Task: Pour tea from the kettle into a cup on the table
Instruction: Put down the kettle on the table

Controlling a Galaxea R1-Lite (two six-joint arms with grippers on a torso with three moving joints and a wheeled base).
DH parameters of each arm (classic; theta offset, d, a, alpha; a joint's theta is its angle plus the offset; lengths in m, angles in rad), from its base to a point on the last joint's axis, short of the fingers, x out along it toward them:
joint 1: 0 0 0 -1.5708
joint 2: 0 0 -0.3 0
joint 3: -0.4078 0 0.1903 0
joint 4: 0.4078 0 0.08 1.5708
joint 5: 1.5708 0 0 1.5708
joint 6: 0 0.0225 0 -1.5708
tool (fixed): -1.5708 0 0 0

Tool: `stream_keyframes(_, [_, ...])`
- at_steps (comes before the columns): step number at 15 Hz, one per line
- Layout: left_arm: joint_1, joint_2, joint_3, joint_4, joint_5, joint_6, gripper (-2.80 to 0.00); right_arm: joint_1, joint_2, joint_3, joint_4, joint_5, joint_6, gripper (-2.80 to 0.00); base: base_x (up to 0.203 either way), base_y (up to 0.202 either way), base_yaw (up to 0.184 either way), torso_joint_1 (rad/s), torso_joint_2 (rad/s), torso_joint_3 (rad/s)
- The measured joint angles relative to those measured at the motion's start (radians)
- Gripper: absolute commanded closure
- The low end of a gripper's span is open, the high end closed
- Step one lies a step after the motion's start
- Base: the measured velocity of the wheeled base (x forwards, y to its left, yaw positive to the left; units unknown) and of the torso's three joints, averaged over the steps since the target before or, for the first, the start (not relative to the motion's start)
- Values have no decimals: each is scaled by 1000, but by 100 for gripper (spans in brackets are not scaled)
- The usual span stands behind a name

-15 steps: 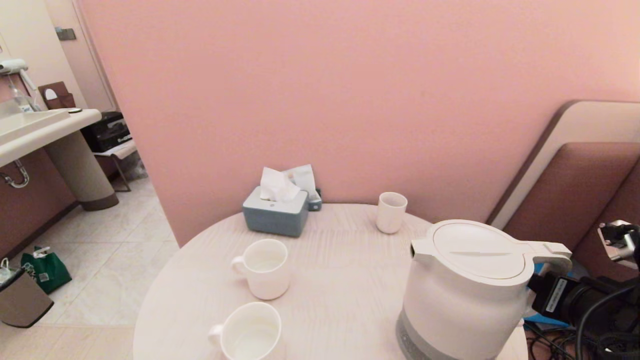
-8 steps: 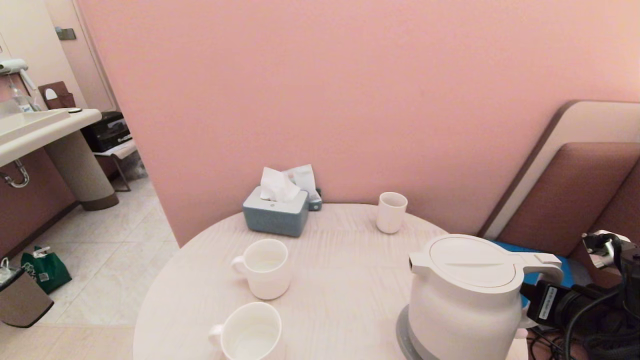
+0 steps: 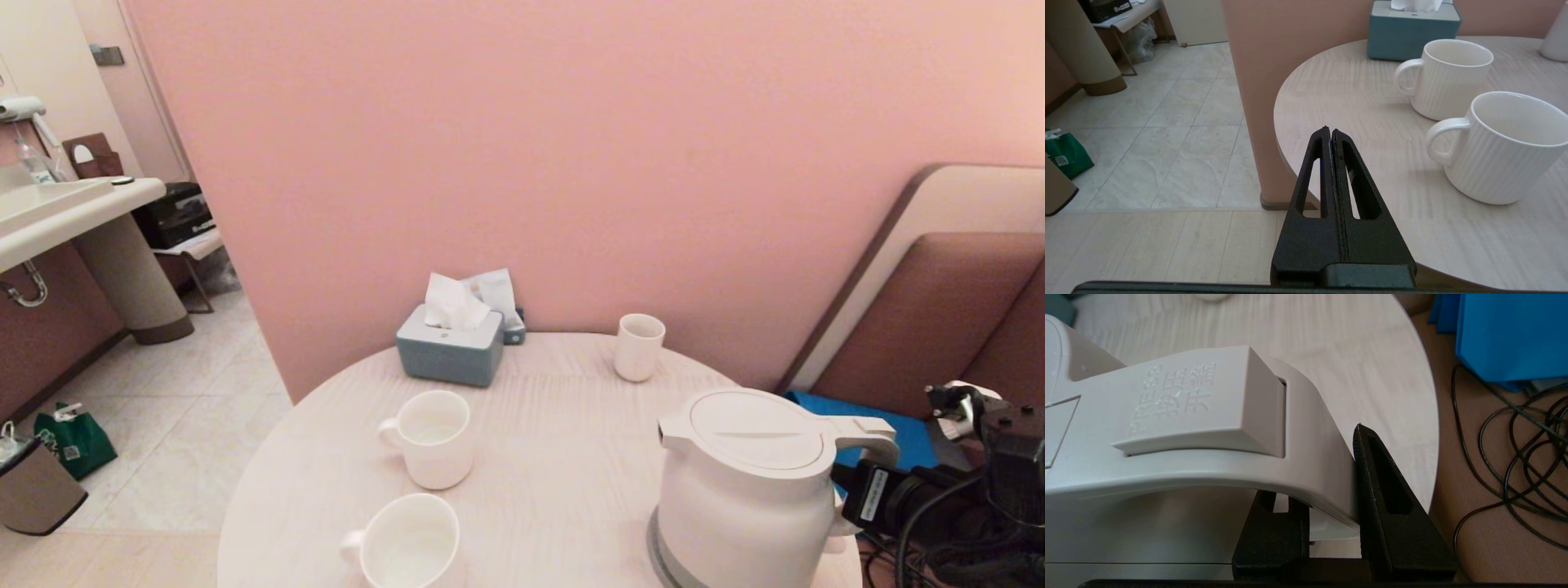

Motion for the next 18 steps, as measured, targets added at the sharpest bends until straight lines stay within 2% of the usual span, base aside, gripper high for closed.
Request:
stream_keyframes(8, [0, 0, 0, 0, 0, 0, 0, -11, 74, 13, -69, -1, -9, 0, 0, 0, 0, 0, 0, 0])
stream_keyframes(14, [0, 0, 0, 0, 0, 0, 0, -70, 116, 30, -126, 1, -91, 0, 0, 0, 0, 0, 0, 0])
stream_keyframes(18, [0, 0, 0, 0, 0, 0, 0, -72, 117, 72, -128, -1, -95, 0, 0, 0, 0, -1, -1, 8])
